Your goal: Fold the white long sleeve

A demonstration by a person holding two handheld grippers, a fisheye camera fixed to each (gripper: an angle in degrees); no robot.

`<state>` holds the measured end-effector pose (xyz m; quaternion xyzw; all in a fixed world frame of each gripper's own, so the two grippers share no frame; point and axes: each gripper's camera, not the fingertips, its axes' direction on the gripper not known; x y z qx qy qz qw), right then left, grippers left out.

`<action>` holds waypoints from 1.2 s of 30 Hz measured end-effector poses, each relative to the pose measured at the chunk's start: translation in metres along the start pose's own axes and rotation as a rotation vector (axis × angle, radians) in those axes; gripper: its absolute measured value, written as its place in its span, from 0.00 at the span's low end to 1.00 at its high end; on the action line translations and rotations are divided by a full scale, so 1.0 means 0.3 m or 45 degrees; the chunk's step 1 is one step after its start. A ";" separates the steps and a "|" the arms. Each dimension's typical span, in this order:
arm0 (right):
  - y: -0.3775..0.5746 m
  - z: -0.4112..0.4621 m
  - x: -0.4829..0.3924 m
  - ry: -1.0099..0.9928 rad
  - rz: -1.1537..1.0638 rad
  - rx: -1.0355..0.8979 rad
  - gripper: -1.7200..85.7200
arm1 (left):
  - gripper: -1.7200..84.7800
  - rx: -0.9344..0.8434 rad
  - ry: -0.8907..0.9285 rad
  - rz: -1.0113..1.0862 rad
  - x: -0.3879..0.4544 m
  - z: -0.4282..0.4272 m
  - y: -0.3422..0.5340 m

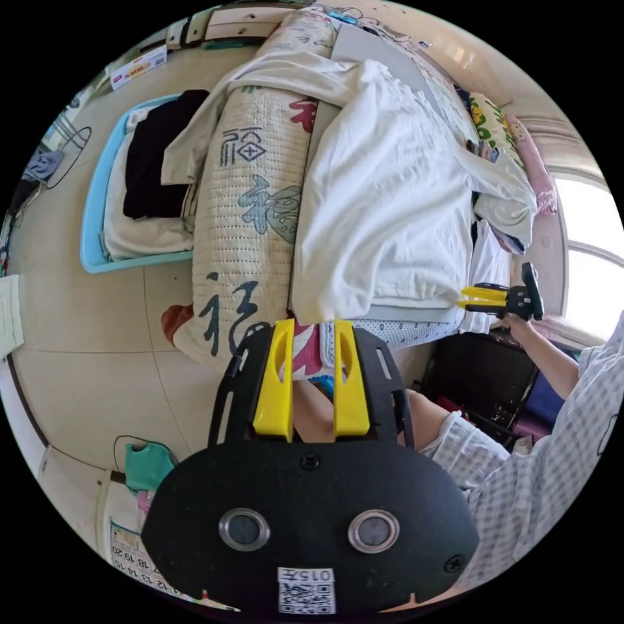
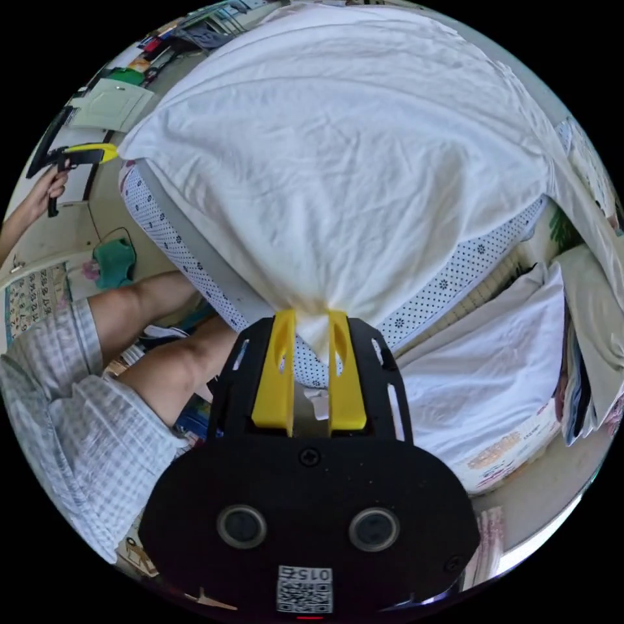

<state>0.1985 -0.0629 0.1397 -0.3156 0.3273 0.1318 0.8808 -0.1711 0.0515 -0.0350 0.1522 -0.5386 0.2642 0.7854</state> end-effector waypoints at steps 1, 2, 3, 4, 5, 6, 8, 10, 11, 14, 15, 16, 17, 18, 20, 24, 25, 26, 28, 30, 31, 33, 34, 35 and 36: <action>0.049 -0.033 0.060 -0.080 0.063 0.033 0.04 | 0.09 0.008 0.001 0.008 -0.003 -0.001 -0.011; 0.112 -0.072 0.117 -0.152 0.127 0.077 0.03 | 0.07 0.016 0.009 0.012 -0.007 -0.007 -0.022; 0.148 -0.090 0.143 -0.172 0.161 0.098 0.03 | 0.06 0.017 0.017 0.019 -0.007 -0.010 -0.026; 0.222 -0.115 0.184 -0.185 0.219 0.123 0.02 | 0.04 0.013 0.023 0.023 -0.009 -0.020 -0.033; 0.297 -0.123 0.212 -0.173 0.255 0.121 0.02 | 0.04 0.009 0.015 0.036 -0.009 -0.034 -0.036; 0.334 -0.122 0.221 -0.160 0.270 0.118 0.02 | 0.03 0.011 0.007 0.043 -0.009 -0.044 -0.036; 0.479 -0.100 0.248 -0.180 0.321 0.136 0.01 | 0.03 0.044 -0.018 0.066 -0.009 -0.098 -0.029; 0.570 -0.063 0.270 -0.230 0.388 0.158 0.02 | 0.02 0.068 -0.034 0.085 -0.008 -0.141 -0.021; 0.612 -0.026 0.280 -0.250 0.431 0.160 0.02 | 0.02 0.065 -0.052 0.115 -0.003 -0.160 -0.018; 0.651 0.115 0.269 -0.226 0.458 0.112 0.03 | 0.03 -0.009 -0.105 0.140 -0.006 -0.147 -0.022; 0.657 0.144 0.275 -0.243 0.475 0.104 0.03 | 0.03 -0.014 -0.101 0.124 -0.013 -0.144 -0.024; 0.686 0.189 0.323 -0.354 0.578 0.119 0.05 | 0.03 0.007 -0.013 0.071 -0.036 -0.155 -0.029; 0.744 0.208 0.395 -0.511 0.699 0.201 0.07 | 0.03 0.038 0.099 0.003 -0.066 -0.180 -0.036; 0.781 0.209 0.431 -0.566 0.756 0.256 0.07 | 0.04 0.058 0.138 -0.038 -0.081 -0.197 -0.040; 0.905 0.212 0.543 -0.590 0.909 0.397 0.12 | 0.06 0.155 0.200 -0.127 -0.121 -0.264 -0.053; 0.891 0.343 0.604 -0.608 0.848 0.279 0.17 | 0.12 0.118 0.225 -0.161 -0.144 -0.243 -0.123; 0.864 0.385 0.602 -0.640 0.792 0.243 0.16 | 0.12 0.056 0.253 -0.175 -0.145 -0.209 -0.150; 0.838 0.414 0.597 -0.692 0.723 0.221 0.15 | 0.12 0.007 0.266 -0.154 -0.135 -0.187 -0.172; 0.816 0.430 0.582 -0.713 0.647 0.176 0.10 | 0.08 -0.030 0.251 -0.093 -0.107 -0.191 -0.192; 0.830 0.407 0.576 -0.671 0.611 0.155 0.05 | 0.04 -0.049 0.219 -0.046 -0.081 -0.223 -0.200; 0.863 0.379 0.586 -0.655 0.622 0.164 0.04 | 0.03 -0.038 0.200 -0.037 -0.073 -0.262 -0.199; 0.929 0.335 0.607 -0.616 0.659 0.195 0.03 | 0.02 0.013 0.168 -0.056 -0.072 -0.332 -0.192; 0.962 0.324 0.616 -0.582 0.687 0.195 0.03 | 0.02 0.031 0.148 -0.063 -0.069 -0.365 -0.191; 0.973 0.337 0.619 -0.570 0.709 0.164 0.03 | 0.02 0.011 0.116 -0.053 -0.057 -0.371 -0.198; 0.971 0.350 0.619 -0.568 0.715 0.136 0.03 | 0.02 -0.011 0.101 -0.046 -0.049 -0.363 -0.204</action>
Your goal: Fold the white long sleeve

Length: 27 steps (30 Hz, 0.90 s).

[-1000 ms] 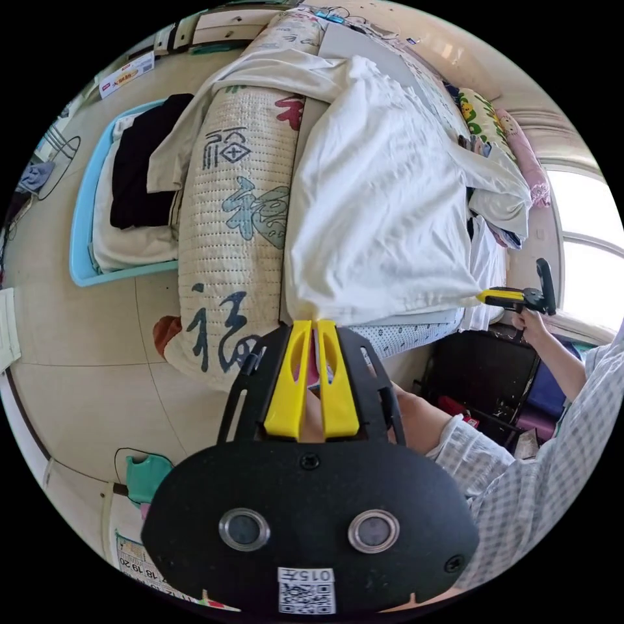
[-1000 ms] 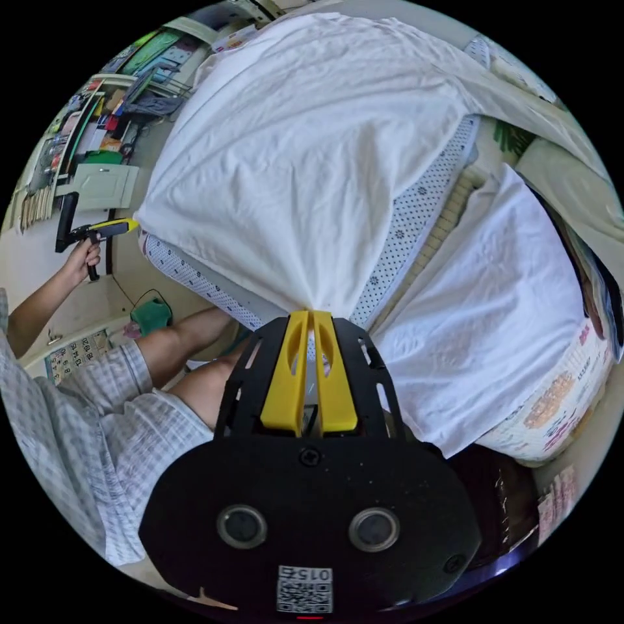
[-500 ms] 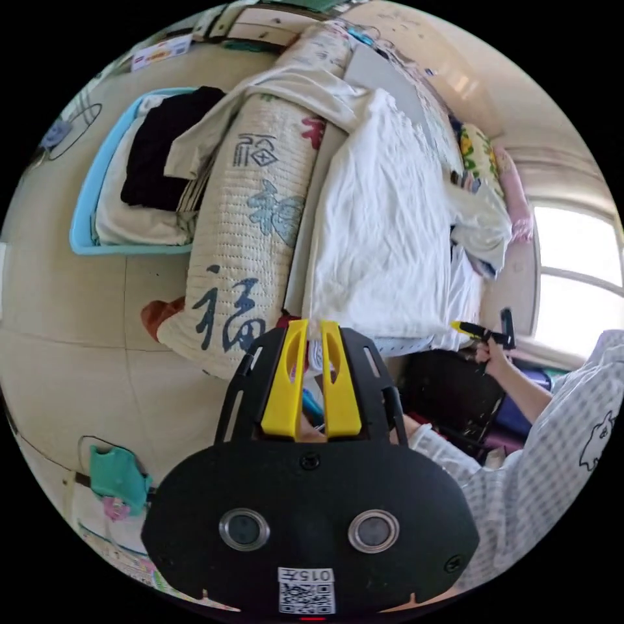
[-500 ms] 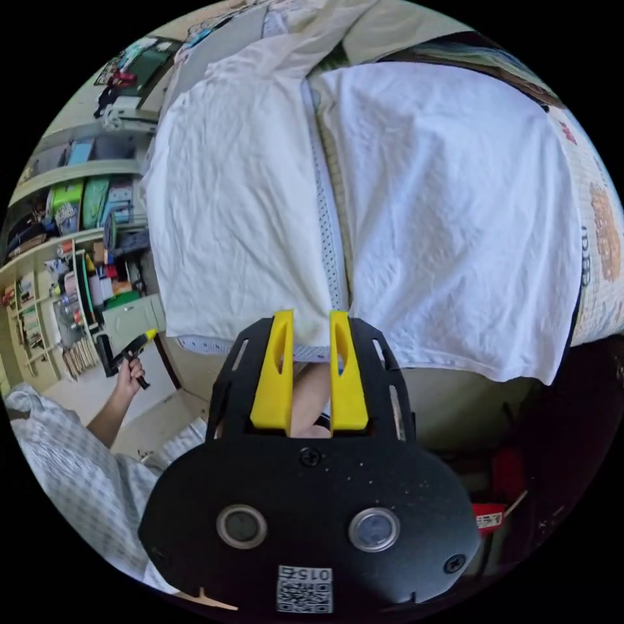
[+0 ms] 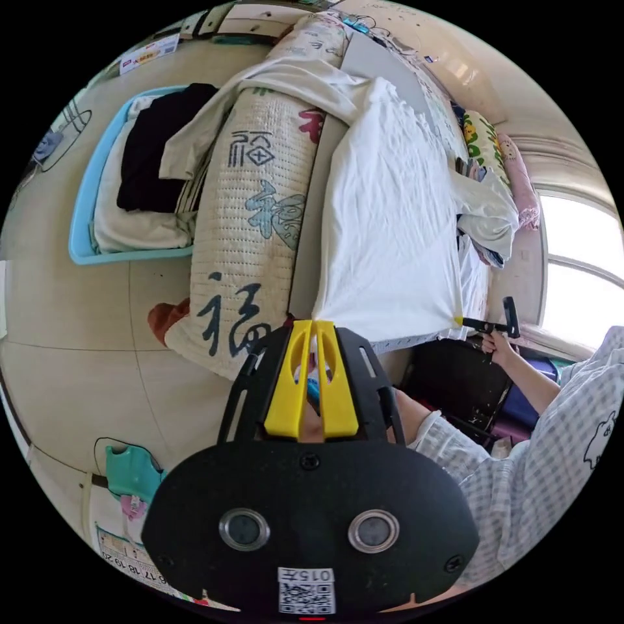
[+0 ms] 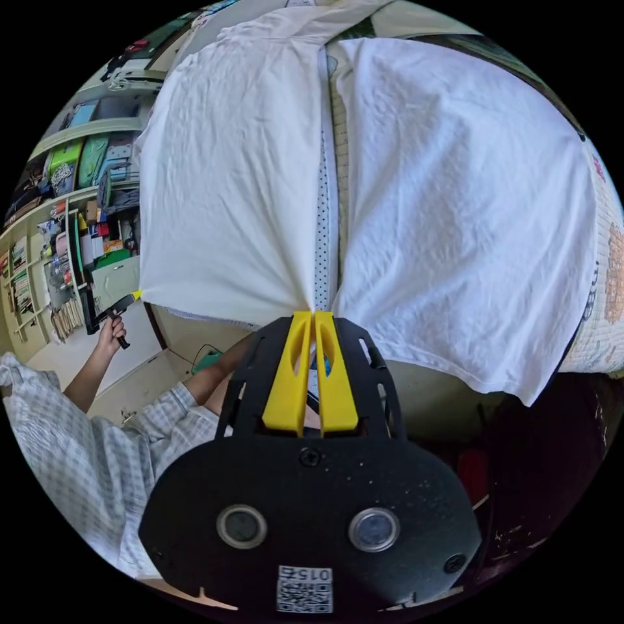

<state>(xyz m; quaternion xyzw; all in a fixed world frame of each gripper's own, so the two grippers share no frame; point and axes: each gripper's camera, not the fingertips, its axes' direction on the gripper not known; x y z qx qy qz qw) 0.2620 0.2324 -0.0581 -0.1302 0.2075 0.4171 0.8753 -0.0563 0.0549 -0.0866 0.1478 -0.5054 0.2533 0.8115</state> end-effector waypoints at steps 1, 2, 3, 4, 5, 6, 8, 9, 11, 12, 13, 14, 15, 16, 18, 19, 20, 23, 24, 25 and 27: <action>-0.010 0.028 0.009 0.030 0.032 -0.068 0.04 | 0.02 -0.073 -0.002 0.008 0.011 0.032 -0.016; -0.019 0.047 0.030 0.059 0.087 -0.160 0.06 | 0.02 -0.193 0.068 -0.010 0.008 0.071 -0.039; -0.019 0.046 0.044 0.072 0.117 -0.198 0.08 | 0.03 -0.245 0.114 -0.018 0.004 0.082 -0.052; -0.011 0.003 0.066 0.082 0.149 -0.205 0.08 | 0.03 -0.281 0.189 -0.008 -0.001 0.068 -0.083; -0.004 -0.080 0.079 0.090 0.160 -0.171 0.09 | 0.03 -0.253 0.221 -0.012 -0.009 0.020 -0.121; -0.004 -0.130 0.081 0.096 0.158 -0.149 0.09 | 0.04 -0.216 0.225 -0.013 -0.014 -0.015 -0.144; -0.052 -0.368 0.044 0.150 0.107 -0.019 0.09 | 0.06 -0.033 0.155 0.002 -0.023 -0.176 -0.269; -0.078 -0.432 0.023 0.169 0.079 0.024 0.09 | 0.08 0.008 0.125 0.014 -0.022 -0.215 -0.310; -0.241 -0.662 -0.083 0.240 -0.045 0.180 0.10 | 0.12 0.163 0.015 0.105 0.011 -0.343 -0.493; -0.296 -0.710 -0.111 0.245 -0.073 0.209 0.10 | 0.13 0.198 -0.015 0.134 0.027 -0.368 -0.543; -0.415 -0.795 -0.165 0.232 -0.122 0.262 0.11 | 0.13 0.258 -0.093 0.211 0.068 -0.405 -0.644; -0.546 -0.869 -0.218 0.193 -0.168 0.314 0.12 | 0.15 0.289 -0.205 0.292 0.118 -0.421 -0.745; -0.612 -0.901 -0.244 0.170 -0.189 0.337 0.12 | 0.15 0.294 -0.260 0.329 0.144 -0.421 -0.794; -0.745 -0.956 -0.294 0.133 -0.216 0.380 0.12 | 0.16 0.290 -0.345 0.396 0.192 -0.409 -0.889; -0.942 -1.017 -0.379 0.108 -0.266 0.422 0.12 | 0.17 0.240 -0.395 0.477 0.252 -0.372 -1.020; -1.069 -1.040 -0.445 0.139 -0.301 0.428 0.12 | 0.17 0.175 -0.410 0.520 0.286 -0.339 -1.096; -1.190 -1.054 -0.516 0.197 -0.344 0.422 0.12 | 0.17 0.113 -0.450 0.555 0.316 -0.304 -1.157; -1.469 -1.082 -0.659 0.301 -0.410 0.395 0.13 | 0.12 0.005 -0.507 0.608 0.330 -0.234 -1.246; -1.518 -1.090 -0.678 0.303 -0.413 0.392 0.14 | 0.10 -0.029 -0.509 0.616 0.323 -0.220 -1.257; -1.606 -1.106 -0.711 0.310 -0.413 0.392 0.14 | 0.05 -0.101 -0.513 0.618 0.306 -0.201 -1.274; -1.715 -1.135 -0.753 0.330 -0.403 0.411 0.14 | 0.02 -0.085 -0.472 0.557 0.275 -0.226 -1.285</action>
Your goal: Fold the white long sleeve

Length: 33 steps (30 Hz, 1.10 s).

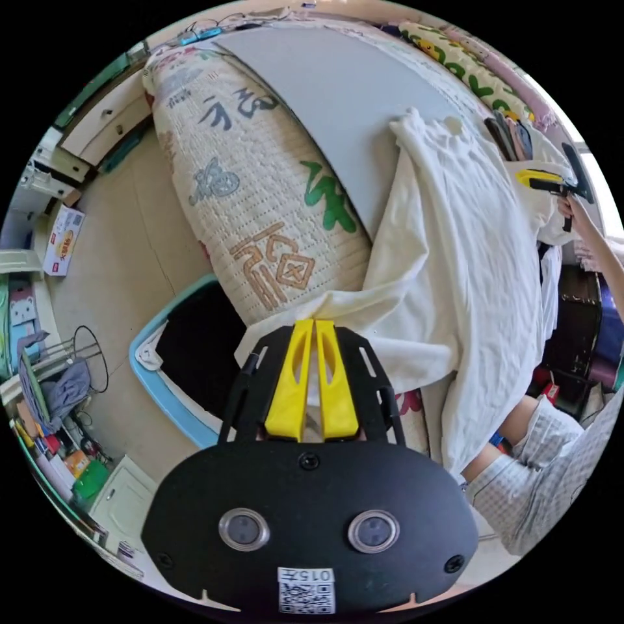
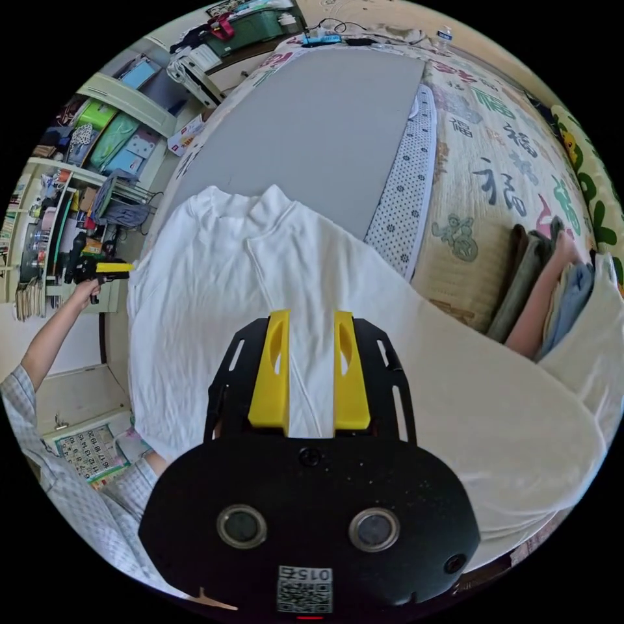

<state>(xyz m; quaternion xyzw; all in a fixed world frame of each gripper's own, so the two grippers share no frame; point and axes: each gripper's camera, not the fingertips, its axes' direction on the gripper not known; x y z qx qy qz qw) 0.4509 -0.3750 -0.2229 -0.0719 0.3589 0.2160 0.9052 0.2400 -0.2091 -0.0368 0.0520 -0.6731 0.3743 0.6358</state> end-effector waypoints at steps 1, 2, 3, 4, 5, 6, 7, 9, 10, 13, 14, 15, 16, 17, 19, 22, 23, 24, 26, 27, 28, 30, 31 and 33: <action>-0.068 -0.002 -0.005 0.013 -0.005 0.008 0.14 | 0.02 0.044 0.006 -0.076 -0.036 -0.026 0.016; -0.126 -0.005 -0.013 0.031 -0.011 0.012 0.14 | 0.01 0.094 -0.007 -0.157 -0.076 -0.053 0.042; -0.153 -0.007 -0.017 0.042 -0.016 0.012 0.14 | 0.01 0.112 -0.023 -0.206 -0.098 -0.065 0.056; -0.199 -0.009 -0.024 0.063 -0.023 0.013 0.14 | 0.01 0.141 -0.058 -0.305 -0.147 -0.082 0.088; -0.240 -0.009 -0.028 0.081 -0.027 0.012 0.13 | 0.01 0.147 -0.111 -0.417 -0.197 -0.090 0.119; -0.259 -0.008 -0.030 0.085 -0.030 0.010 0.13 | 0.01 0.156 -0.130 -0.464 -0.219 -0.093 0.133; -0.288 -0.023 -0.039 0.095 -0.046 0.039 0.12 | 0.01 0.166 -0.101 -0.540 -0.258 -0.086 0.153; -0.335 -0.044 -0.055 0.111 -0.070 0.044 0.09 | 0.01 0.129 -0.056 -0.612 -0.287 -0.061 0.156; -0.364 -0.062 -0.068 0.102 -0.082 0.044 0.09 | 0.01 0.103 -0.067 -0.605 -0.280 -0.046 0.144; -0.428 -0.127 -0.099 0.088 -0.105 0.056 0.12 | 0.02 0.105 -0.111 -0.511 -0.222 -0.043 0.102; -0.449 -0.155 -0.106 0.095 -0.108 0.076 0.13 | 0.02 0.168 -0.068 -0.517 -0.208 -0.066 0.094; -0.460 -0.167 -0.108 0.101 -0.108 0.081 0.13 | 0.03 0.221 -0.034 -0.517 -0.201 -0.085 0.090; -0.485 -0.180 -0.117 0.104 -0.133 0.080 0.14 | 0.05 0.342 0.038 -0.490 -0.180 -0.128 0.076; -0.512 -0.176 -0.131 0.125 -0.166 0.052 0.14 | 0.07 0.426 0.080 -0.421 -0.145 -0.165 0.041; -0.551 -0.153 -0.164 0.159 -0.211 -0.002 0.14 | 0.10 0.464 0.117 -0.279 -0.072 -0.188 -0.045; -0.598 -0.160 -0.231 0.214 -0.268 0.000 0.11 | 0.11 0.364 0.193 -0.010 0.062 -0.151 -0.225; -0.616 -0.164 -0.255 0.238 -0.284 0.003 0.09 | 0.11 0.332 0.144 0.059 0.108 -0.131 -0.278; -0.625 -0.164 -0.267 0.246 -0.300 -0.002 0.08 | 0.11 0.325 0.117 0.084 0.127 -0.123 -0.298; -0.664 -0.167 -0.309 0.254 -0.380 -0.028 0.05 | 0.07 0.306 0.071 0.154 0.172 -0.097 -0.350; -0.673 -0.168 -0.314 0.264 -0.382 -0.025 0.04 | 0.06 0.305 0.073 0.170 0.178 -0.092 -0.359; -0.693 -0.169 -0.323 0.291 -0.375 -0.018 0.03 | 0.04 0.298 0.063 0.189 0.188 -0.083 -0.378; -0.722 -0.169 -0.330 0.322 -0.345 -0.013 0.02 | 0.03 0.299 0.043 0.222 0.198 -0.078 -0.401; -0.739 -0.165 -0.334 0.347 -0.328 -0.006 0.02 | 0.02 0.297 0.021 0.218 0.197 -0.080 -0.416; -0.756 -0.153 -0.338 0.373 -0.323 0.015 0.02 | 0.01 0.317 -0.083 0.175 0.195 -0.084 -0.435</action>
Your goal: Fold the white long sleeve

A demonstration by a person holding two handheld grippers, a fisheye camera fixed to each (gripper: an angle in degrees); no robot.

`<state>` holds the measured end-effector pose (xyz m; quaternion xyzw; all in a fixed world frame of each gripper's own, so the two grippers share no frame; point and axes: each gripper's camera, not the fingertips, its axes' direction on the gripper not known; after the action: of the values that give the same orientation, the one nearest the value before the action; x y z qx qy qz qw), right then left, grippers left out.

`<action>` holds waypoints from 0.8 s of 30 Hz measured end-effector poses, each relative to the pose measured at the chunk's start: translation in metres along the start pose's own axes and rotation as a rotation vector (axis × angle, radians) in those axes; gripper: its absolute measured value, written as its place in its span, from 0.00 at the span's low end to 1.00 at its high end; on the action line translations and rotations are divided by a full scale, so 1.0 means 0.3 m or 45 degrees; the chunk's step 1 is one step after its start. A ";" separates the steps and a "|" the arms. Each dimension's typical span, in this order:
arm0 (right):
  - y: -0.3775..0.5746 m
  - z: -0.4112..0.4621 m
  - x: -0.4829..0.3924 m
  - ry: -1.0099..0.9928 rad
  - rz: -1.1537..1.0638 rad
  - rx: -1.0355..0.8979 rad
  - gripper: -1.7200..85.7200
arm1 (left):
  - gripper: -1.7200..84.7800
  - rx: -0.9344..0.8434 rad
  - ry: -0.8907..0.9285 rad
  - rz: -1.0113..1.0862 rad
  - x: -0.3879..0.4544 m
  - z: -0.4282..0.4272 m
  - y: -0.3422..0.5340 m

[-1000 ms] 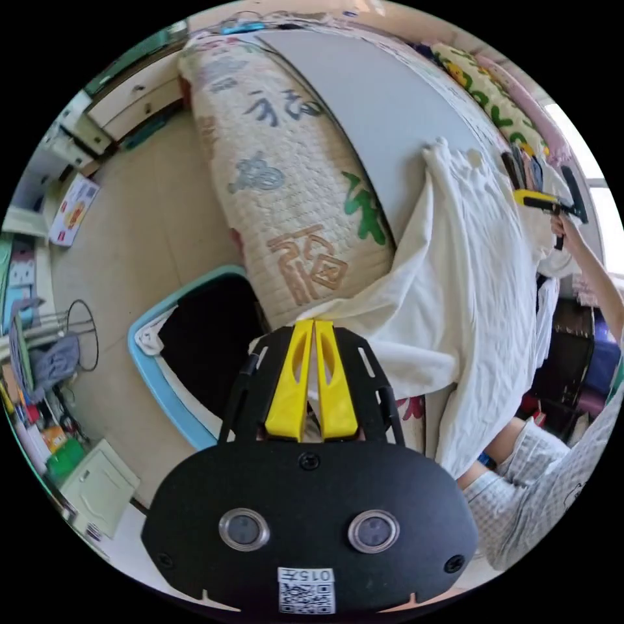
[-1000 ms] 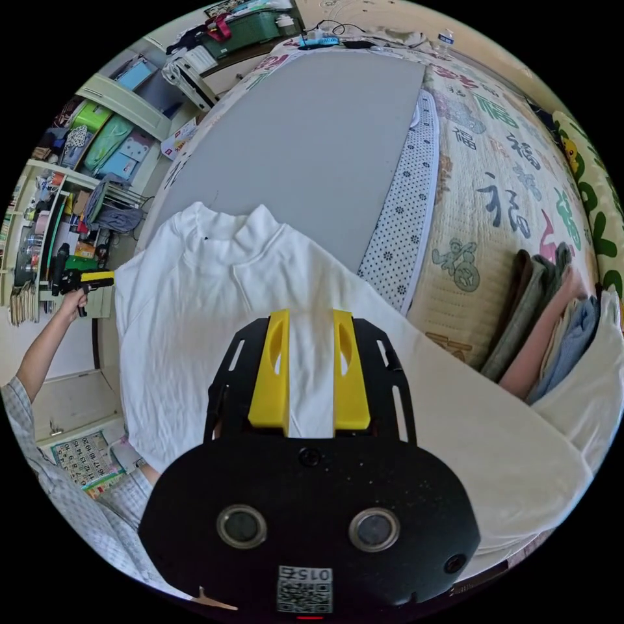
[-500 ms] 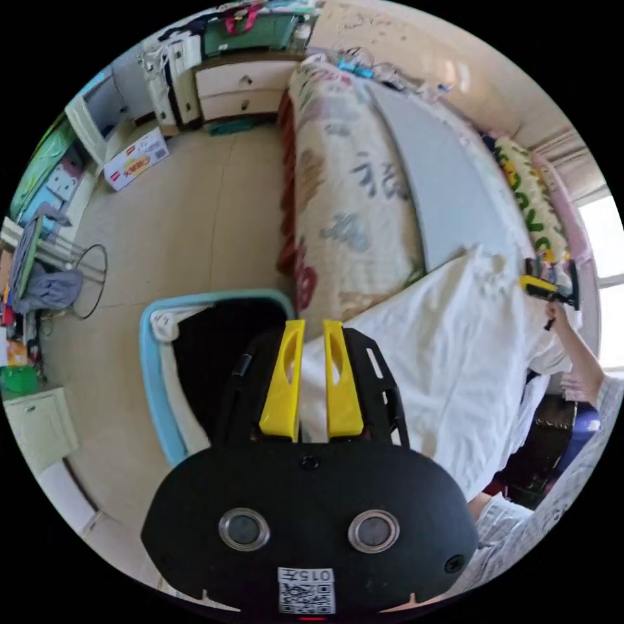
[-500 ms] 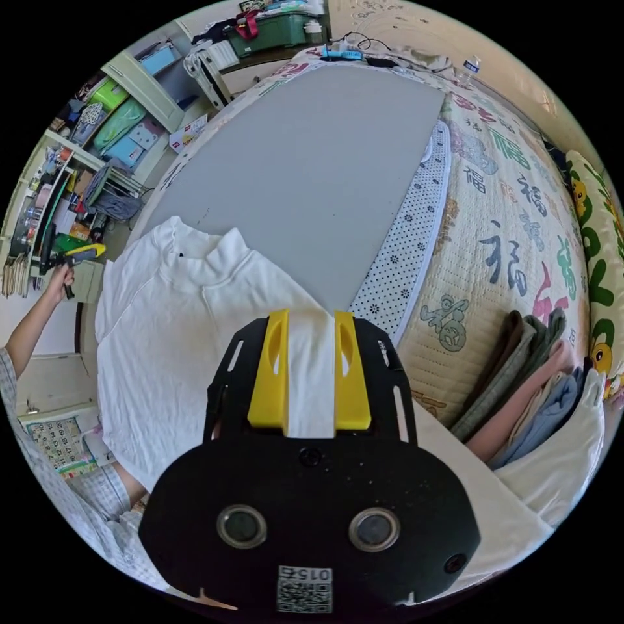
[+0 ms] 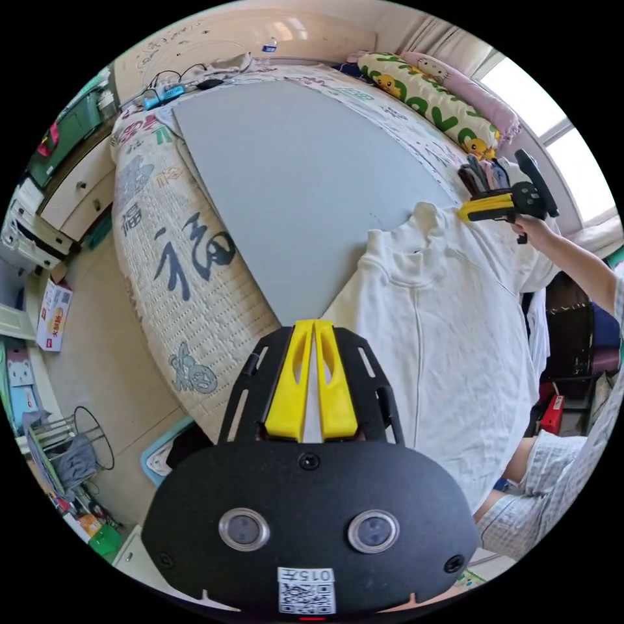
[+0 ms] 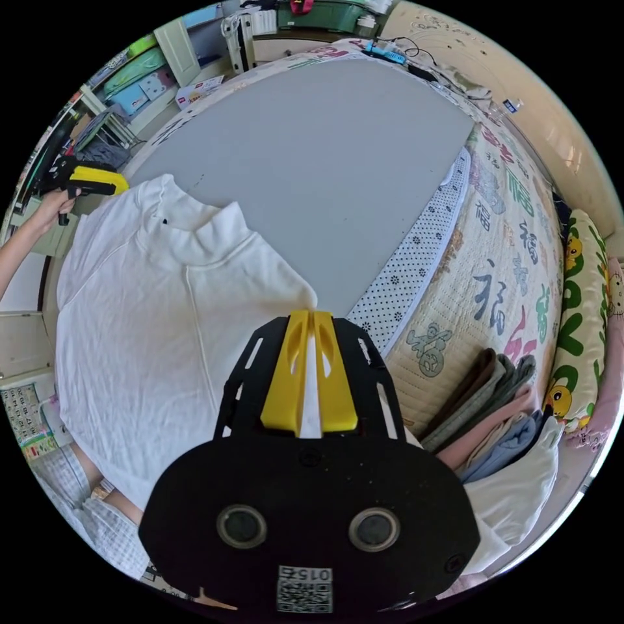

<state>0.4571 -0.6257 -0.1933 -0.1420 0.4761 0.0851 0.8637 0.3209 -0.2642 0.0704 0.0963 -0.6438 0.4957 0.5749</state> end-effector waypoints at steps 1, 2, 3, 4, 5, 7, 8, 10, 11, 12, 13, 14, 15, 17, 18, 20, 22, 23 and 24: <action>-0.006 0.009 0.003 -0.007 0.010 0.010 0.03 | 0.01 0.008 -0.108 0.000 0.003 0.001 -0.011; -0.007 0.018 0.010 -0.022 0.024 0.012 0.03 | 0.01 0.009 -0.155 -0.007 0.002 0.005 -0.020; -0.005 0.023 0.016 -0.033 0.029 0.015 0.03 | 0.01 0.008 -0.153 -0.024 -0.002 0.006 -0.023; 0.009 0.031 0.032 -0.056 0.046 0.014 0.04 | 0.01 0.004 -0.133 -0.069 -0.013 0.005 -0.022; 0.036 0.036 0.051 -0.097 0.080 -0.015 0.07 | 0.01 0.022 -0.088 -0.110 -0.027 -0.005 -0.005; 0.138 -0.004 0.068 -0.124 0.164 0.019 0.10 | 0.02 0.099 0.018 -0.194 -0.048 -0.046 0.059; 0.251 -0.051 0.059 -0.192 0.183 0.080 0.11 | 0.02 0.151 0.099 -0.270 -0.060 -0.078 0.125; 0.455 -0.092 0.027 -0.309 0.215 0.130 0.11 | 0.04 0.206 0.211 -0.364 -0.056 -0.123 0.253; 0.608 -0.089 -0.001 -0.386 0.265 0.128 0.11 | 0.06 0.215 0.250 -0.421 -0.036 -0.146 0.352; 0.686 -0.078 -0.018 -0.426 0.292 0.114 0.11 | 0.07 0.211 0.263 -0.446 -0.022 -0.156 0.404; 0.845 -0.044 -0.062 -0.505 0.339 0.063 0.11 | 0.08 0.176 0.281 -0.503 0.010 -0.167 0.511; 1.005 -0.006 -0.119 -0.558 0.373 0.007 0.10 | 0.10 0.110 0.296 -0.570 0.046 -0.170 0.620; 1.084 0.012 -0.152 -0.571 0.381 -0.019 0.10 | 0.10 0.070 0.307 -0.613 0.065 -0.168 0.677; 1.389 0.106 -0.286 -0.566 0.439 -0.173 0.11 | 0.11 -0.067 0.392 -0.763 0.156 -0.156 0.902; 1.458 0.133 -0.314 -0.574 0.462 -0.212 0.11 | 0.11 -0.104 0.410 -0.794 0.183 -0.150 0.956; 1.703 0.240 -0.417 -0.655 0.561 -0.356 0.11 | 0.11 -0.256 0.486 -0.919 0.291 -0.120 1.139; 1.836 0.302 -0.488 -0.698 0.607 -0.424 0.12 | 0.12 -0.326 0.556 -1.020 0.361 -0.097 1.242; 1.902 0.339 -0.534 -0.708 0.622 -0.466 0.12 | 0.12 -0.335 0.597 -1.075 0.401 -0.086 1.291; 1.927 0.357 -0.556 -0.715 0.622 -0.483 0.12 | 0.12 -0.333 0.608 -1.086 0.419 -0.081 1.308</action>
<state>0.2904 -0.0463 -0.0927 -0.1525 0.2179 0.4092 0.8728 0.0239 0.0024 -0.0352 0.1621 -0.4543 0.1401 0.8647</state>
